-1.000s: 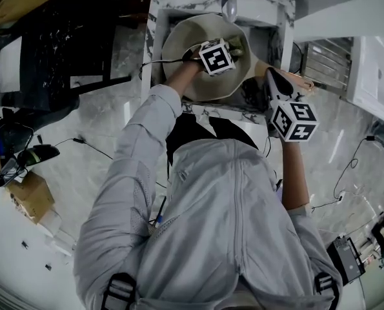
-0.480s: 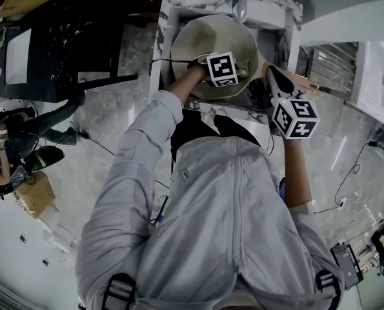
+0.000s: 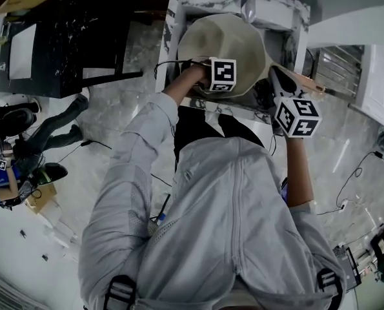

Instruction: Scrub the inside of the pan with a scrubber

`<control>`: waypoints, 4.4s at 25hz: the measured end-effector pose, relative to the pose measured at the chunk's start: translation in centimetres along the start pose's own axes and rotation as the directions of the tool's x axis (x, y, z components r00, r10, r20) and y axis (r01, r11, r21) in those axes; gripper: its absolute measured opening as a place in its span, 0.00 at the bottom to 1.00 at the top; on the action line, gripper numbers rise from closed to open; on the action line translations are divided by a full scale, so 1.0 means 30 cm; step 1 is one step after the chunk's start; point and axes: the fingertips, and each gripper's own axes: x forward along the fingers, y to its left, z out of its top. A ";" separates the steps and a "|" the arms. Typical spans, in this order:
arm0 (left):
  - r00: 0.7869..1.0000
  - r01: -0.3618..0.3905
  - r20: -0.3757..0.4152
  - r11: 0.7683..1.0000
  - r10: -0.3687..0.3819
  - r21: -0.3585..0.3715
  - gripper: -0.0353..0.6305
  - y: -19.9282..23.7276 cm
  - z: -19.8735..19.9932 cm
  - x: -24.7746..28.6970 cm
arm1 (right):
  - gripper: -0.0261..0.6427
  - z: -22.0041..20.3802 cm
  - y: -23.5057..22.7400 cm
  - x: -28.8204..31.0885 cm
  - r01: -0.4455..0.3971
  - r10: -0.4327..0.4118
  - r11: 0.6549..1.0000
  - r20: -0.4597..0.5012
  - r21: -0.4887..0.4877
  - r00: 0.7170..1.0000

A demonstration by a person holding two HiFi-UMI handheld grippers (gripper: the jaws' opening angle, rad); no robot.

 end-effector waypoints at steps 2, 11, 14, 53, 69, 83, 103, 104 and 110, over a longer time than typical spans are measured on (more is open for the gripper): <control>0.999 0.014 -0.034 0.999 -0.015 -0.032 0.15 0.003 -0.030 0.001 | 0.09 -0.004 0.006 0.008 -0.005 0.005 1.000 -0.006 -0.003 1.000; 0.995 0.009 -0.092 0.964 -0.034 -0.266 0.15 0.094 -0.139 -0.015 | 0.09 0.013 0.016 0.010 -0.007 0.007 1.000 0.002 -0.006 1.000; 0.993 -0.059 -0.115 0.950 0.025 -0.305 0.15 0.155 -0.176 -0.029 | 0.09 0.012 0.016 0.016 -0.009 0.009 1.000 0.001 -0.003 1.000; 0.871 -0.326 0.196 0.829 0.450 -0.454 0.15 0.483 0.095 -0.169 | 0.09 -0.004 -0.062 0.031 0.033 -0.033 0.999 -0.032 0.015 0.999; 0.971 -0.084 0.209 0.984 0.116 -0.157 0.15 0.135 0.187 -0.043 | 0.09 0.007 -0.066 -0.009 0.071 -0.071 0.997 -0.007 -0.007 0.997; 0.999 -0.031 -0.014 0.984 0.029 -0.177 0.15 0.066 -0.055 0.011 | 0.09 -0.019 0.000 -0.019 0.058 -0.058 0.997 -0.015 -0.042 0.998; 0.909 -0.411 -0.184 0.874 0.373 -0.259 0.15 0.400 -0.215 -0.085 | 0.09 -0.029 -0.080 -0.016 0.070 -0.070 0.998 -0.042 0.001 0.997; 0.907 -0.421 -0.159 0.860 0.391 -0.289 0.15 0.420 -0.206 -0.093 | 0.09 -0.032 -0.081 -0.014 0.066 -0.065 0.998 -0.045 0.007 0.997; 0.880 -0.424 0.008 0.794 0.475 -0.435 0.15 0.497 -0.104 -0.140 | 0.09 -0.019 -0.092 0.011 0.019 -0.017 0.999 -0.054 0.033 0.998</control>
